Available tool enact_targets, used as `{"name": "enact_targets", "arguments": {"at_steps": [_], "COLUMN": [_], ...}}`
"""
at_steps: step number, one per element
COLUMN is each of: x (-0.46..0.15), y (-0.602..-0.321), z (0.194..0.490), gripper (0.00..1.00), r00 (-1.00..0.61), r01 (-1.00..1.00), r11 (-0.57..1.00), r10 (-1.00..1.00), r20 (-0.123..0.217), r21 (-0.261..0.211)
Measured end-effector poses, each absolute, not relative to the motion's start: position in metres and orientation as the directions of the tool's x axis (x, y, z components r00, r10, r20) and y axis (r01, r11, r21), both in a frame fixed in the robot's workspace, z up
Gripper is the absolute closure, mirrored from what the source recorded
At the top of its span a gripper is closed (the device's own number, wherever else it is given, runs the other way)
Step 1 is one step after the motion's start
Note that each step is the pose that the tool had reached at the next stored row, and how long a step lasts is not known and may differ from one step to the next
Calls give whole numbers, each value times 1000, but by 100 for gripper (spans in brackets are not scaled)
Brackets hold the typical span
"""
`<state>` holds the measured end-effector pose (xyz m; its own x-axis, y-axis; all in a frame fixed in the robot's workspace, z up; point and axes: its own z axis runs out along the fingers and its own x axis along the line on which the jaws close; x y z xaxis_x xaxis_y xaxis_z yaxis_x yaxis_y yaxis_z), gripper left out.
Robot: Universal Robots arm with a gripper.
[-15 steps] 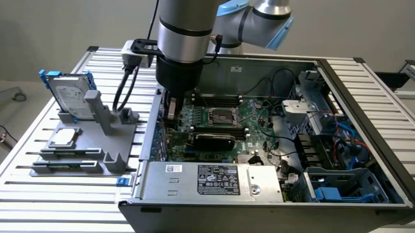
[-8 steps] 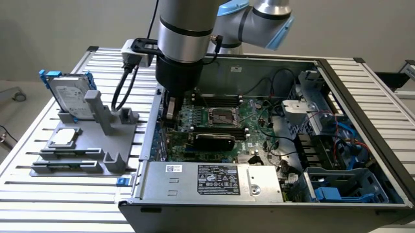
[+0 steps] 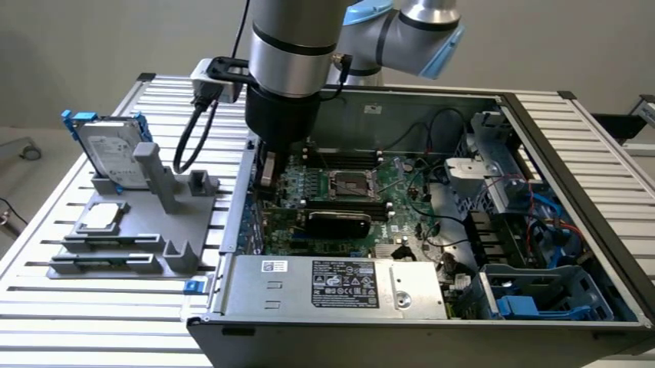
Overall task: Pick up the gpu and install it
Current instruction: 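Press down on the gpu until it lock into place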
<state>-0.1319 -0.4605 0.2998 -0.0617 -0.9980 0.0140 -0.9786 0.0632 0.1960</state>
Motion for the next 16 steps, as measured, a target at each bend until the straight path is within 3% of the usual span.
{"name": "enact_targets", "arguments": {"at_steps": [16], "x": [-131], "y": [-460], "z": [299], "gripper": [89], "r00": [-70], "r01": [-974], "r11": [71], "r10": [-997], "r20": [16], "r21": [213]}}
